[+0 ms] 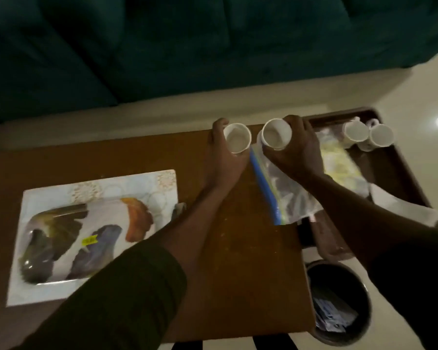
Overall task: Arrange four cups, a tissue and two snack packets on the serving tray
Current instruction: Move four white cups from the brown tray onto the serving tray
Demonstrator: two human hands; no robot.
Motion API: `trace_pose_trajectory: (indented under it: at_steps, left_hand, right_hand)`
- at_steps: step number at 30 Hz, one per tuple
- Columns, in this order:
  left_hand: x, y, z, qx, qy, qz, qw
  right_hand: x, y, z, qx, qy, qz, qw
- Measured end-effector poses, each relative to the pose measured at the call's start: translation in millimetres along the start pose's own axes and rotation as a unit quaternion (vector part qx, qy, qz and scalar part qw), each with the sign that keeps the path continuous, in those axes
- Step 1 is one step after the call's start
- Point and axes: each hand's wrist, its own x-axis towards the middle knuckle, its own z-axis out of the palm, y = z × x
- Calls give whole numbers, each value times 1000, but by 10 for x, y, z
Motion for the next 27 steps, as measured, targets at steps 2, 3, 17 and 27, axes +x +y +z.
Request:
trace_pose_trajectory:
  at_steps: [2, 3, 17, 27]
  left_hand:
    - [-20, -334, -471, 48, 20, -7, 999]
    - [-33, -515, -724, 64, 30, -10, 997]
    - [-790, -2638, -2884, 145, 33, -124, 981]
    - [-868, -3000, -2828, 121, 16, -136, 983]
  right_hand:
    - [-58, -419, 304, 5, -36, -22, 999]
    - [-90, -633, 466, 4, -55, -41, 998]
    - [-1000, -2618, 2221, -42, -275, -250, 927]
    - [-1358, -2632, 2553, -83, -303, -328, 891]
